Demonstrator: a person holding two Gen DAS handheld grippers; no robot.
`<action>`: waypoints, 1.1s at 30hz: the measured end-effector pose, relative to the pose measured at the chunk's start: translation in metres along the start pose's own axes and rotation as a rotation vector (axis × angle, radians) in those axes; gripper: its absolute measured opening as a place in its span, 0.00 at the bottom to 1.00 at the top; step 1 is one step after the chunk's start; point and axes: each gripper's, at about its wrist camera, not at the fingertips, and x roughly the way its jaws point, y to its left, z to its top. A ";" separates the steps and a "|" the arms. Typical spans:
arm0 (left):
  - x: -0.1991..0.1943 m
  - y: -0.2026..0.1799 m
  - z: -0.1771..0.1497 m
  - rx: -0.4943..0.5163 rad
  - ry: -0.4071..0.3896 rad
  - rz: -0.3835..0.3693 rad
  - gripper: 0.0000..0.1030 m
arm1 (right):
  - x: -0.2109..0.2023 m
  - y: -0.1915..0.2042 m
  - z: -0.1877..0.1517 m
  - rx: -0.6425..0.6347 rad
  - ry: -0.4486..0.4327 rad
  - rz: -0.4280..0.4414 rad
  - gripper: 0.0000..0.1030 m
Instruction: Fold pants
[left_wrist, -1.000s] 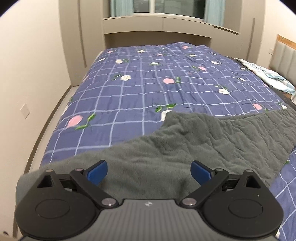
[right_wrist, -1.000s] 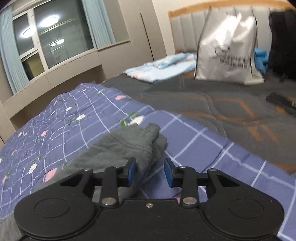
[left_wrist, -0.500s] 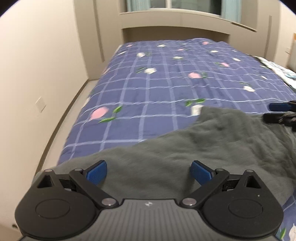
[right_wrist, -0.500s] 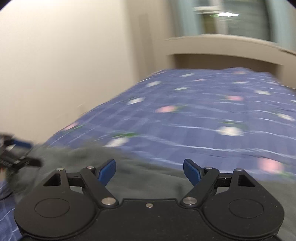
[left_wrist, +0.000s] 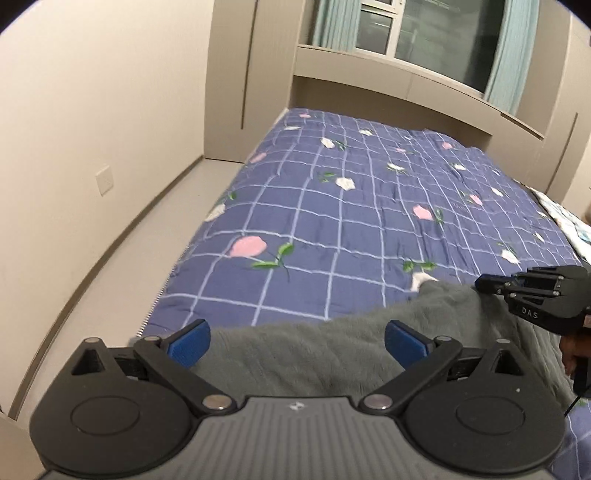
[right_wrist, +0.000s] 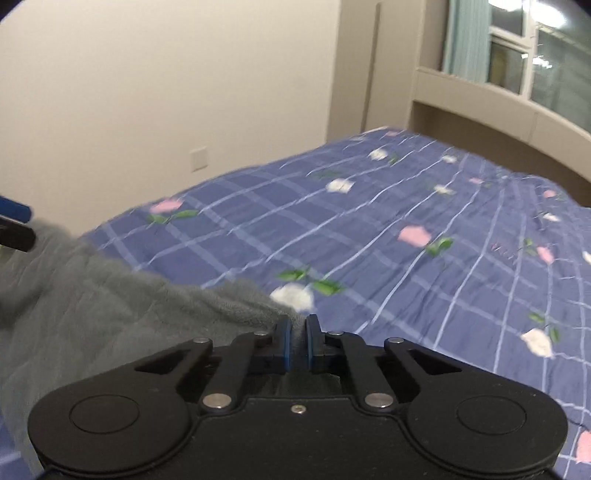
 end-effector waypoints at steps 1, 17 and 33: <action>0.007 -0.001 0.001 0.013 0.022 0.011 0.99 | 0.006 0.000 0.001 0.004 0.010 -0.018 0.00; 0.066 -0.019 -0.030 0.161 0.168 0.182 1.00 | 0.036 0.057 -0.011 -0.061 0.039 -0.116 0.54; 0.014 0.016 -0.058 0.061 0.281 0.199 0.99 | -0.050 0.088 -0.077 -0.023 0.093 -0.149 0.85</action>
